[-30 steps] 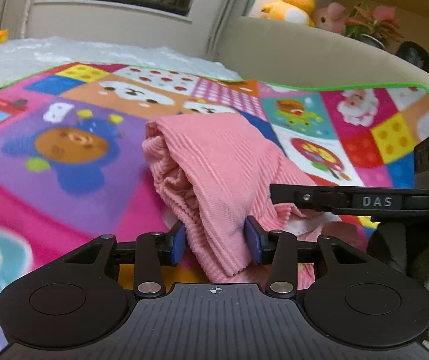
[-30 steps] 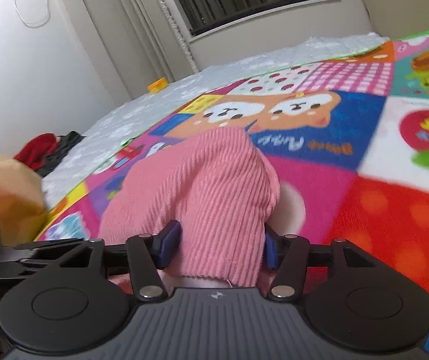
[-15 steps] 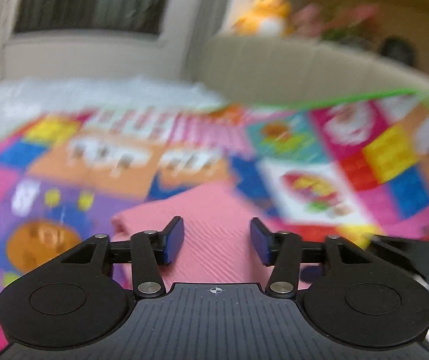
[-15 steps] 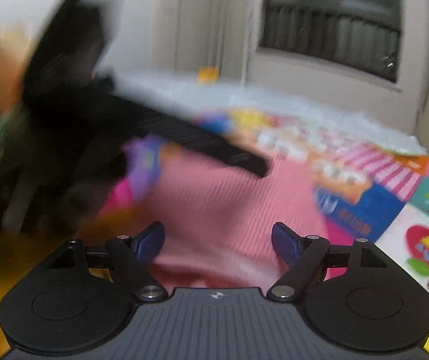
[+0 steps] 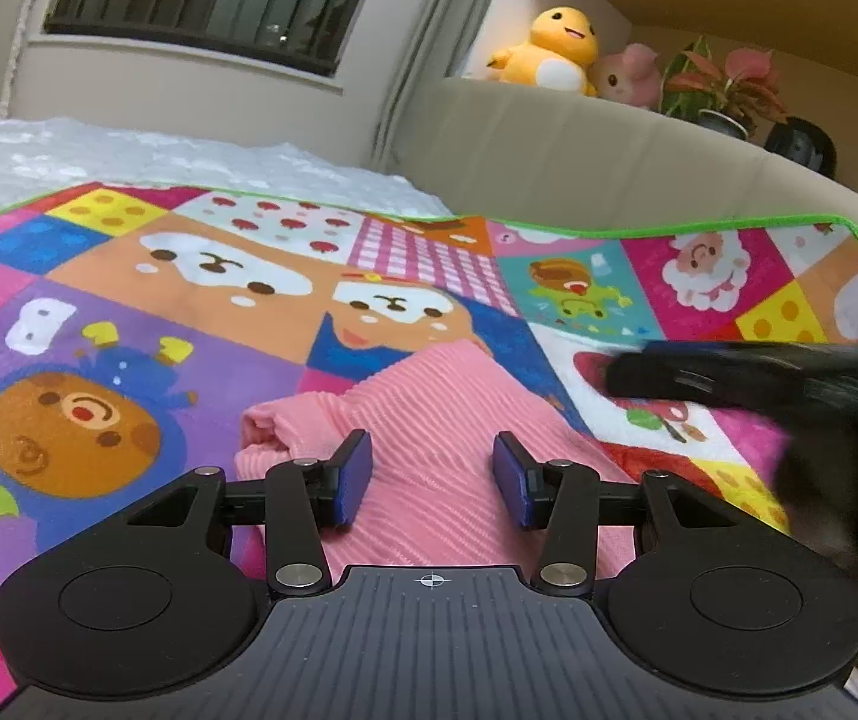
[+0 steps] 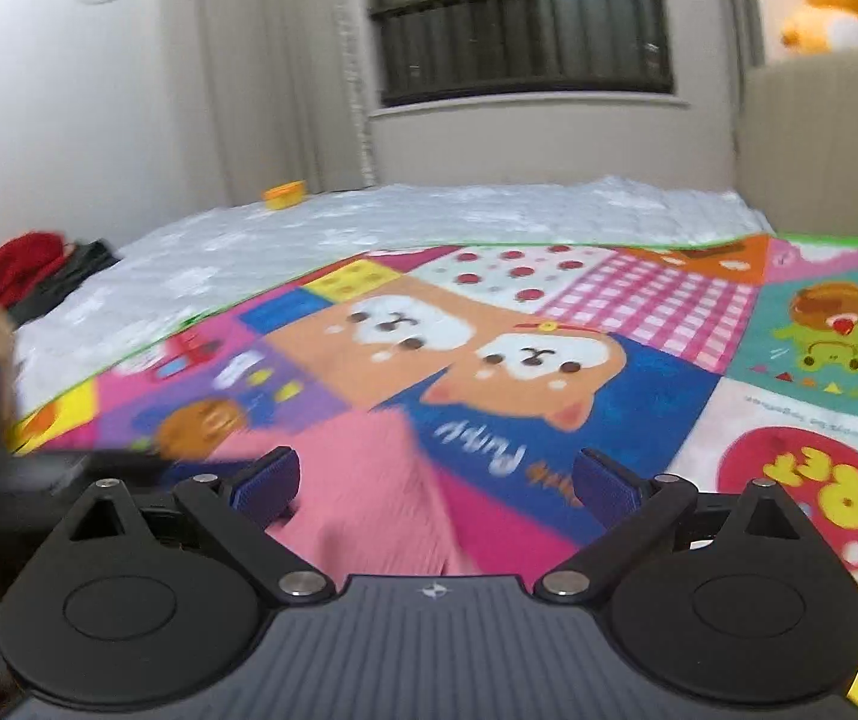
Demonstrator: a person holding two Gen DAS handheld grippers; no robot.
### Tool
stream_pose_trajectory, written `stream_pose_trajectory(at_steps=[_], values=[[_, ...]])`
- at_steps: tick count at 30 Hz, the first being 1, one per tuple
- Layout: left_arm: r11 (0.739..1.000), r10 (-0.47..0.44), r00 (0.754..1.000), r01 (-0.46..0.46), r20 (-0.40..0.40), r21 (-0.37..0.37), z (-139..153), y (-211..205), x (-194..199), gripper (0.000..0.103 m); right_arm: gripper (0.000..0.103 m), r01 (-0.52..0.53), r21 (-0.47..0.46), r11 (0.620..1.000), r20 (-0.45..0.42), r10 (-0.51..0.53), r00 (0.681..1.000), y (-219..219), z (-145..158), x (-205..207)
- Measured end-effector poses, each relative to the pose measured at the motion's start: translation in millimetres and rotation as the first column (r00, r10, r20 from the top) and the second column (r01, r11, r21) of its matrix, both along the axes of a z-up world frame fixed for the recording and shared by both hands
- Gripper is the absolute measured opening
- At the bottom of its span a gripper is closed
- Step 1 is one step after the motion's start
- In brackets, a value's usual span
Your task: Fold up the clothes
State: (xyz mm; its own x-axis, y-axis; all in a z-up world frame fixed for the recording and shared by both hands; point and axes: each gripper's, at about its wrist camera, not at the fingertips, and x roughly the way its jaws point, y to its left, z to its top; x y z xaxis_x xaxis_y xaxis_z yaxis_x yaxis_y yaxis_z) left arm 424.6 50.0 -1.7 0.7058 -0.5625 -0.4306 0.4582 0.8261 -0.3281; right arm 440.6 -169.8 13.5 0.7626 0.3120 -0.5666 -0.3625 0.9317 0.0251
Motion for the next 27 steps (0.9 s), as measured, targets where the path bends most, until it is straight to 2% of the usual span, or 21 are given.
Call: stream_pose_trajectory(at_steps=[2, 4, 7, 10, 16, 18, 21, 23, 27], values=[[1.0, -0.003, 1.0, 0.003, -0.002, 0.0, -0.8, 1.0, 0.3, 0.05, 0.098, 0.056, -0.009, 0.998, -0.004, -0.056, 0.998, -1.3, -5.5, 23.4], [1.0, -0.006, 1.0, 0.006, -0.008, -0.001, -2.1, 1.9, 1.9, 0.05, 0.103, 0.084, -0.037, 0.996, -0.017, -0.085, 0.996, 1.9, -21.6, 39.8], [1.0, -0.013, 1.0, 0.013, -0.019, -0.018, -4.1, 4.9, 4.1, 0.05, 0.103, 0.114, 0.008, 0.994, -0.042, -0.113, 0.993, -1.3, -28.9, 42.7], [1.0, -0.017, 1.0, 0.017, -0.018, -0.021, -4.3, 5.8, 4.1, 0.05, 0.103, 0.092, 0.014, 0.996, -0.006, -0.092, 0.996, -3.1, -18.5, 21.4], [1.0, -0.016, 1.0, 0.016, -0.017, -0.019, -4.3, 5.5, 4.5, 0.05, 0.103, -0.084, 0.067, 0.994, 0.045, 0.081, 0.996, 0.6, 6.2, -50.0], [1.0, -0.015, 1.0, 0.015, -0.015, -0.017, -4.3, 5.0, 3.8, 0.05, 0.103, -0.13, 0.007, 0.991, 0.042, 0.13, 0.991, 15.3, 2.5, -65.8], [1.0, -0.017, 1.0, 0.017, -0.014, -0.015, -4.2, 4.5, 3.5, 0.051, 0.103, -0.131, -0.157, 0.979, 0.027, 0.137, 0.99, 41.9, -23.6, -70.6], [1.0, -0.019, 1.0, 0.018, -0.012, -0.014, -4.3, 4.2, 3.3, 0.053, 0.103, -0.118, -0.175, 0.978, 0.026, 0.124, 0.992, 48.0, -33.6, -69.0], [1.0, -0.02, 1.0, 0.02, -0.012, -0.017, -4.4, 4.6, 3.4, 0.053, 0.103, -0.12, -0.147, 0.982, 0.015, 0.123, 0.992, 42.8, -31.5, -68.5]])
